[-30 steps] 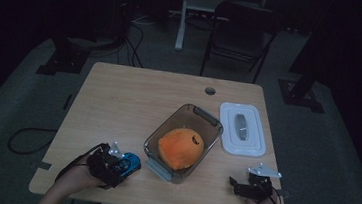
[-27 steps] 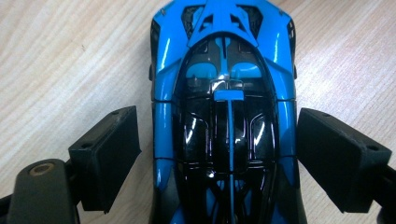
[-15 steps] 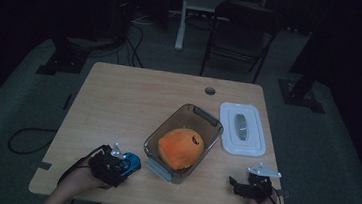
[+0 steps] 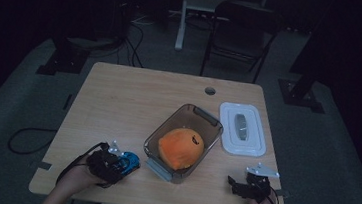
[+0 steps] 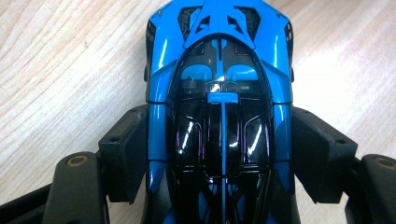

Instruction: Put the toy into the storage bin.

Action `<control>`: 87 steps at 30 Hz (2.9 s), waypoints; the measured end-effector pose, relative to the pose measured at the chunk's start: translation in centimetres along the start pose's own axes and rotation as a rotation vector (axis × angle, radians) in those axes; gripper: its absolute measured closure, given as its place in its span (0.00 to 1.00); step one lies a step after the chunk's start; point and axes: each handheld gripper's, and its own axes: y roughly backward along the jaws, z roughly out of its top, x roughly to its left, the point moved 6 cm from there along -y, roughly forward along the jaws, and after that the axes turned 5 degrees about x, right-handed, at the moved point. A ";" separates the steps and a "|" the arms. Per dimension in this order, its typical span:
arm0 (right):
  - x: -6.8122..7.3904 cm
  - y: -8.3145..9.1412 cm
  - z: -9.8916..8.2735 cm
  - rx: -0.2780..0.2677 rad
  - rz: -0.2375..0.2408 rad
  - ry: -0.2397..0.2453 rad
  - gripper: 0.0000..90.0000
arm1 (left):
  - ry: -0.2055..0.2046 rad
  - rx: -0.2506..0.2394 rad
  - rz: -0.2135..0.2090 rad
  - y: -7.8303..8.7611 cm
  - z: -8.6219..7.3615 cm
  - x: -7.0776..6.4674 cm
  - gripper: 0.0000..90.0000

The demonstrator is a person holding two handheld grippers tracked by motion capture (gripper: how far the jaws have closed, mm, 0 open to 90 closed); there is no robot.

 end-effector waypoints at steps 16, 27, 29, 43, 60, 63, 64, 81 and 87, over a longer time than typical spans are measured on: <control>6.0 -1.5 3.7 -0.071 0.097 0.064 0.15 | 0.040 -0.054 -0.013 2.6 1.7 2.0 0.32; 10.2 -3.5 5.2 -0.066 0.161 0.107 0.14 | 0.031 -0.093 0.025 6.5 3.7 3.6 0.32; 10.6 -3.8 5.5 -0.064 0.168 0.103 0.14 | 0.035 -0.109 0.036 7.6 4.5 4.1 0.32; 12.4 -4.9 6.7 -0.066 0.105 0.115 0.13 | 0.003 -0.162 0.112 13.5 9.9 4.9 0.32; 6.0 -3.0 4.5 -0.084 -0.008 0.004 0.13 | -0.079 -0.155 0.069 12.4 16.1 2.1 0.32; 5.8 -3.0 4.4 -0.080 -0.014 0.004 0.13 | -0.093 -0.149 0.056 11.9 17.1 1.5 0.32; 5.8 -3.0 4.4 -0.077 -0.018 0.006 0.13 | -0.107 -0.144 0.053 11.7 17.4 1.3 0.32; 5.6 -3.0 4.3 -0.071 -0.006 -0.008 0.13 | -0.147 -0.093 -0.009 7.7 21.4 -1.1 0.32; 5.5 -3.0 4.3 -0.072 0.001 -0.014 0.13 | -0.141 -0.066 -0.024 6.1 22.0 -1.2 0.32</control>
